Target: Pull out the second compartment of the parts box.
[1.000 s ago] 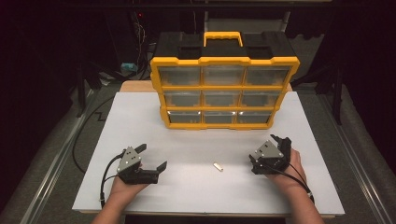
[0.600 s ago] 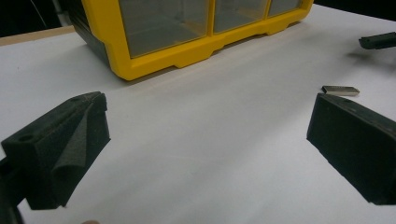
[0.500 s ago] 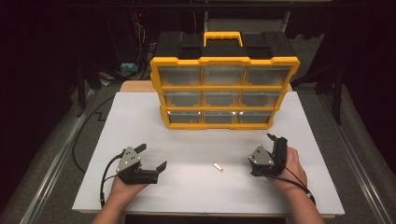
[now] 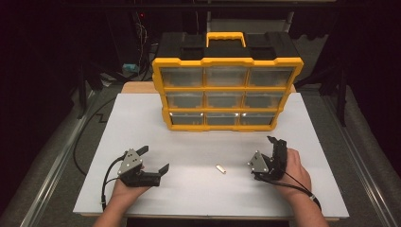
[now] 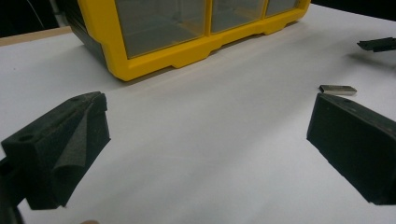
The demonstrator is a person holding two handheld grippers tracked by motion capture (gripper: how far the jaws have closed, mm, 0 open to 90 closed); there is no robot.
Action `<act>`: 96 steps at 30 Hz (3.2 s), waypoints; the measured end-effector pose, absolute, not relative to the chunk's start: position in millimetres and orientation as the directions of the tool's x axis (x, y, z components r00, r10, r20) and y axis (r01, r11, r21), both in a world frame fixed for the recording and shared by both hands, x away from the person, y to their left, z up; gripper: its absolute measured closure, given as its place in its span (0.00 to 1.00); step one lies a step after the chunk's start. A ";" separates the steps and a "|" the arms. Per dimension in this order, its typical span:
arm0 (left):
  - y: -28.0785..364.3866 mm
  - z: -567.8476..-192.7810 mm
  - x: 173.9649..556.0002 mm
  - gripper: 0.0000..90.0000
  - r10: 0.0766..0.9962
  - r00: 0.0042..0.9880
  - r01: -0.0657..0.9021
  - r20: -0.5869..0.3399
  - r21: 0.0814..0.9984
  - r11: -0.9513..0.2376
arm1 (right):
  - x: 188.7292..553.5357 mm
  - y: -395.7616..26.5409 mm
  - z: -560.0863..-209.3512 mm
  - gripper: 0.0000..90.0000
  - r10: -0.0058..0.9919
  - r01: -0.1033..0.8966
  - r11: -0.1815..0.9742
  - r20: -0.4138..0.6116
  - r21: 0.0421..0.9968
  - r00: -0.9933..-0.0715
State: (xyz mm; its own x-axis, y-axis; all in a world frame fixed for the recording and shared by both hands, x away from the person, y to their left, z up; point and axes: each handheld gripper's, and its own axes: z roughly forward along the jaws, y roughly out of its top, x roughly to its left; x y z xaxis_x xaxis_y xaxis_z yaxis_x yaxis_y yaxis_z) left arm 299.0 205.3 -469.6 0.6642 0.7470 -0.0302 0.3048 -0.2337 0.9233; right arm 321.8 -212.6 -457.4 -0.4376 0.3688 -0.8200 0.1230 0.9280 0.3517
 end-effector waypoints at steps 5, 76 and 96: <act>205.6 -469.5 299.0 0.00 0.747 0.664 0.304 -0.028 0.923 -0.236 | 320.4 -209.1 -458.8 0.00 0.326 0.115 0.945 -0.844 0.307 -0.426; 197.5 -468.0 298.3 0.00 0.692 0.722 0.256 -0.001 0.929 -0.266 | 358.0 -116.4 -395.4 0.49 0.162 0.000 0.986 -0.972 0.164 -0.169; 198.6 -468.5 299.2 0.00 0.691 0.723 0.253 0.004 0.929 -0.270 | 374.0 -94.4 -339.3 0.65 0.188 -0.068 0.979 -0.981 0.191 -0.047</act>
State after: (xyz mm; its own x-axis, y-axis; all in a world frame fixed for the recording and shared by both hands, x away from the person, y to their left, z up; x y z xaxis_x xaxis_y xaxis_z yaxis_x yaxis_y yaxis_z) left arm 299.2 198.6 -468.5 0.7228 0.6910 0.0039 0.2534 -0.2703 0.9288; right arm 374.0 -94.4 -339.3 -0.0472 0.1879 -0.9811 -0.0677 0.9793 0.1908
